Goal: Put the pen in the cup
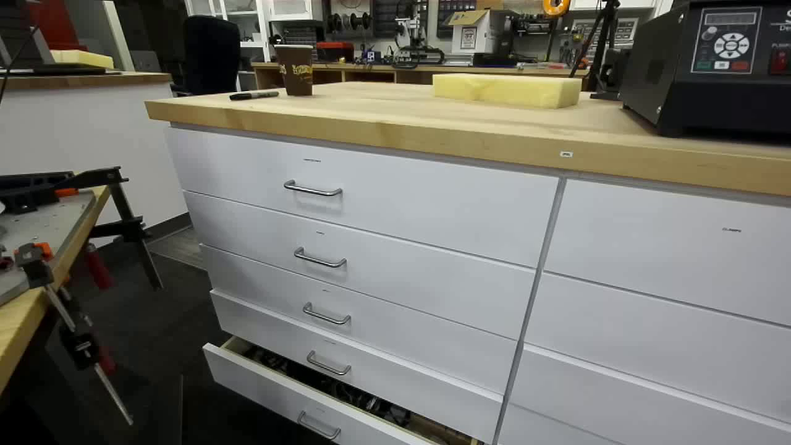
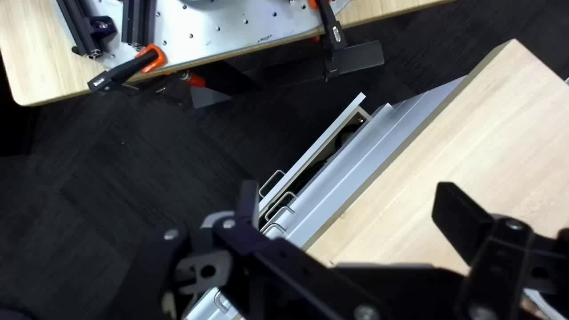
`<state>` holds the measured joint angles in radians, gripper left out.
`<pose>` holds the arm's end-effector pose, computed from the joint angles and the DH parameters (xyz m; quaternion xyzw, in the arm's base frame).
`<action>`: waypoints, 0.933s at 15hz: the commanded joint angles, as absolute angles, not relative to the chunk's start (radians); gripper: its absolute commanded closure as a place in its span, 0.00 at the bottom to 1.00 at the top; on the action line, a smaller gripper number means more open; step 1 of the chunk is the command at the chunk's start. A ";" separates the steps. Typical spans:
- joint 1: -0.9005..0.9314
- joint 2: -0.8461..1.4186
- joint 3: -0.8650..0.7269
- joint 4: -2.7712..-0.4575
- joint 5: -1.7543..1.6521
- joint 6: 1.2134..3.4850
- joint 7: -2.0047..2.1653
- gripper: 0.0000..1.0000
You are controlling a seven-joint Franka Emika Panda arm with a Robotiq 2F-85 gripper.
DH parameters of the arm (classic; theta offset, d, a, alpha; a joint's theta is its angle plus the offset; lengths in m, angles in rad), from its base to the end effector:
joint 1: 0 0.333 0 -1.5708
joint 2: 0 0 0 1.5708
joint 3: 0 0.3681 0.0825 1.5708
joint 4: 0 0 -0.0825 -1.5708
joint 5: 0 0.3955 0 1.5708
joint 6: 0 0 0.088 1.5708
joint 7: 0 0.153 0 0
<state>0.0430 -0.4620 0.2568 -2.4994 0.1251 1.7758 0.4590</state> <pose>0.3271 0.1192 0.4184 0.9835 -0.1201 -0.1273 0.0459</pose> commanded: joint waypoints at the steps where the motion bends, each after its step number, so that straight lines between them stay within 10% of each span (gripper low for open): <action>1: 0.058 -0.460 0.243 -2.498 0.119 1.774 0.464 0.00; 14: 0.056 -0.340 0.222 -2.451 0.091 1.947 0.381 0.00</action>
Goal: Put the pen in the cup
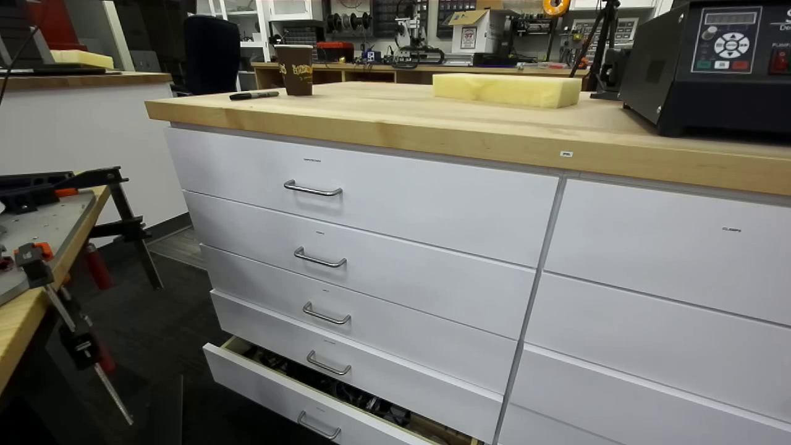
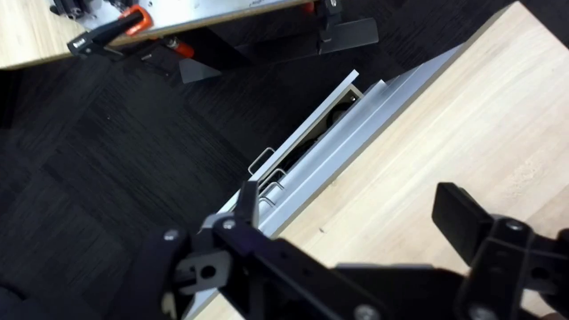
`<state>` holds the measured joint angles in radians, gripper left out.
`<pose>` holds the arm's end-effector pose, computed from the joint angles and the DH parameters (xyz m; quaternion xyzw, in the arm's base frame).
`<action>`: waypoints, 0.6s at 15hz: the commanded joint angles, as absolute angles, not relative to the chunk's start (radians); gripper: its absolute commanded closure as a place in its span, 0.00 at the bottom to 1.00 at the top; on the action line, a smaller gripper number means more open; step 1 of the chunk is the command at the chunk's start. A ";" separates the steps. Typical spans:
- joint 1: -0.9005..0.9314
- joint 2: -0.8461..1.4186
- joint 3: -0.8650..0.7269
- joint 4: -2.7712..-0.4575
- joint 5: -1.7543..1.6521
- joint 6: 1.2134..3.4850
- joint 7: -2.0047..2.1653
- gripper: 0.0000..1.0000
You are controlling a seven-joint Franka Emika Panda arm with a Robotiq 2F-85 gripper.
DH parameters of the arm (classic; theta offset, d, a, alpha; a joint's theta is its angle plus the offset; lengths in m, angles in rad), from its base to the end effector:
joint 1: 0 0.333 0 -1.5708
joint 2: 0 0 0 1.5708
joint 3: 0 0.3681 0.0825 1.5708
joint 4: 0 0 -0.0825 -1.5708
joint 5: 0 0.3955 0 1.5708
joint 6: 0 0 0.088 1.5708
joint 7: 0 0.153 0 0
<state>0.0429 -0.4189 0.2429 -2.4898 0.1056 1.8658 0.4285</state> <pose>0.3502 0.1166 0.4128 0.9886 -0.1068 -0.1001 0.0364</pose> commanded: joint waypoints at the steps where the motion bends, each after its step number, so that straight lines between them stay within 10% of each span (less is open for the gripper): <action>1: 0.060 -0.315 0.219 -2.445 0.094 1.981 0.361 0.00; 9: 0.132 -0.101 0.208 -2.350 0.208 2.062 0.171 0.00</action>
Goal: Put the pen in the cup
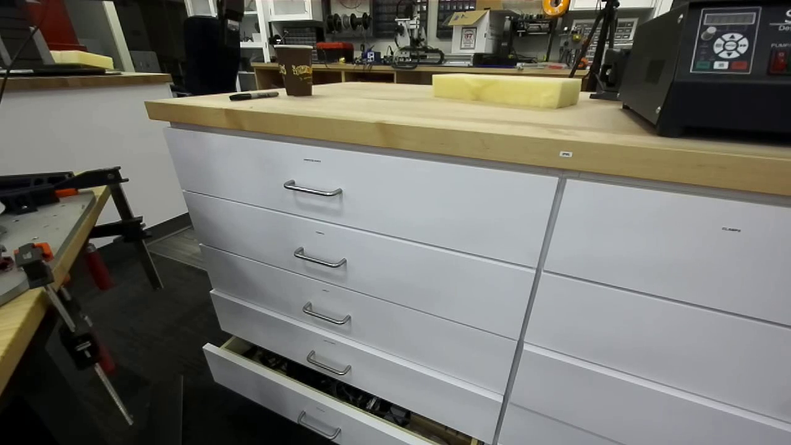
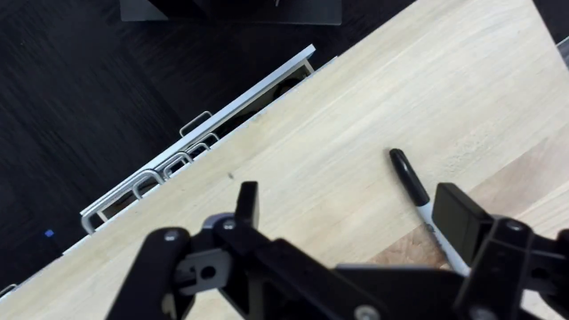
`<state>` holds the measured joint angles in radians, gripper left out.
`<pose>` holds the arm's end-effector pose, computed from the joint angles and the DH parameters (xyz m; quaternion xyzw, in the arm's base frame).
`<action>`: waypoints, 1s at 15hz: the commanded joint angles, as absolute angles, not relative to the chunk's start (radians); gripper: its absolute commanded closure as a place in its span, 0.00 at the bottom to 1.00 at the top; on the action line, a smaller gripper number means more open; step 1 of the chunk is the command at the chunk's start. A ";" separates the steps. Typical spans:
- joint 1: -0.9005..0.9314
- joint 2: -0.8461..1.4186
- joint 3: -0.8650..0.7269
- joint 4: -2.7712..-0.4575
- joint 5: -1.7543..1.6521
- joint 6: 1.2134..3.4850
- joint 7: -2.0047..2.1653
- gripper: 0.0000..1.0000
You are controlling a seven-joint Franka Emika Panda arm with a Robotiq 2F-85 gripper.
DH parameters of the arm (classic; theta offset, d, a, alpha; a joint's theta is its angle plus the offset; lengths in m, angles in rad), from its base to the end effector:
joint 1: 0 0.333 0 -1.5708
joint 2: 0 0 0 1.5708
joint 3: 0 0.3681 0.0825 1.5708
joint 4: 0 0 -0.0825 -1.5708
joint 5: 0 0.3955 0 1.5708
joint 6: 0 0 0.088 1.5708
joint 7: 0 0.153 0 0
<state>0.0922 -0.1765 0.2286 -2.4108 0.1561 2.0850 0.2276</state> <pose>0.4171 0.1531 0.3652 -0.9961 0.0003 0.0850 0.0229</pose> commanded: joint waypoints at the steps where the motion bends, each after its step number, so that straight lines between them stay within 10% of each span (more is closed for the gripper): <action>1: 0.142 -0.079 0.209 -2.337 0.233 2.055 0.151 0.00; 15: 0.217 -0.014 0.234 -2.387 0.300 2.289 -0.285 0.00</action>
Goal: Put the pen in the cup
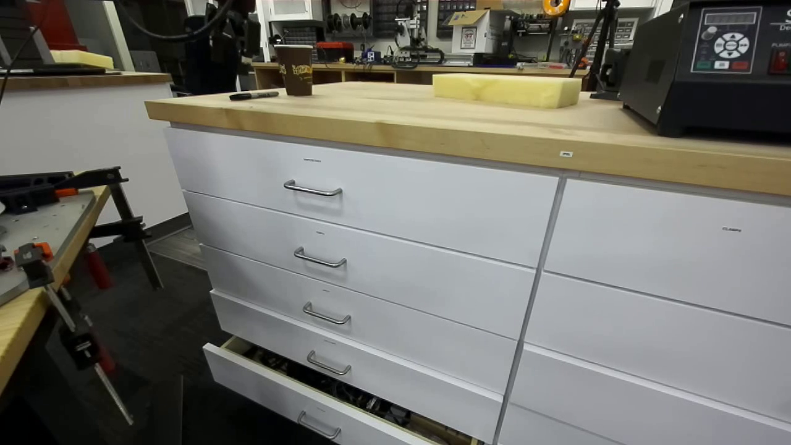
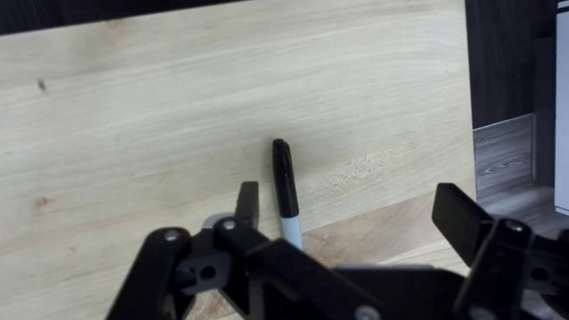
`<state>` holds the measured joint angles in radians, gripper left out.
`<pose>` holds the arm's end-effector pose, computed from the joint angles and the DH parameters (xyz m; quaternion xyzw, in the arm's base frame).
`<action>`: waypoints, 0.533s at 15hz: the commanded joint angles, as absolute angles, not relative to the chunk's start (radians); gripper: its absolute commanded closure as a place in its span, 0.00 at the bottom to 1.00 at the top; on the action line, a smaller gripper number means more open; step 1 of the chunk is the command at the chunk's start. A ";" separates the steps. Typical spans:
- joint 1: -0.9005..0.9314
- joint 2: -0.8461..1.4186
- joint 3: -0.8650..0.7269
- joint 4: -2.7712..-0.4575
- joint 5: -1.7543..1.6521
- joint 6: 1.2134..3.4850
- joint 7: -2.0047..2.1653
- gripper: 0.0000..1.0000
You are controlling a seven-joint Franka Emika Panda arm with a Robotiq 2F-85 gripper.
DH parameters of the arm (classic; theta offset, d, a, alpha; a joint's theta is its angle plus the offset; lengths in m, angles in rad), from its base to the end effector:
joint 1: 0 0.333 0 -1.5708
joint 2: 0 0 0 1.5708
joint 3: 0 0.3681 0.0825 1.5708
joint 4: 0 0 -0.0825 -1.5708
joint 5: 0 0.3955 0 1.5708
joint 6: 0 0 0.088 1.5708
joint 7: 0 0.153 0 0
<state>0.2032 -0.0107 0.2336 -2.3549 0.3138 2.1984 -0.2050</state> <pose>0.4314 0.2260 0.3229 -0.9667 -0.2151 0.0851 0.1091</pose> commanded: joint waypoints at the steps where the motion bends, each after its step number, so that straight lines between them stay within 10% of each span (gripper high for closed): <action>1: 0.218 -0.011 0.234 -2.394 0.290 2.320 -0.307 0.00; 7: 0.231 -0.002 0.252 -2.471 0.280 2.478 -0.402 0.00; 8: 0.237 -0.006 0.259 -2.492 0.274 2.501 -0.411 0.15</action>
<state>0.2161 0.0112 0.2473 -2.4310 0.2975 2.4221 -0.3831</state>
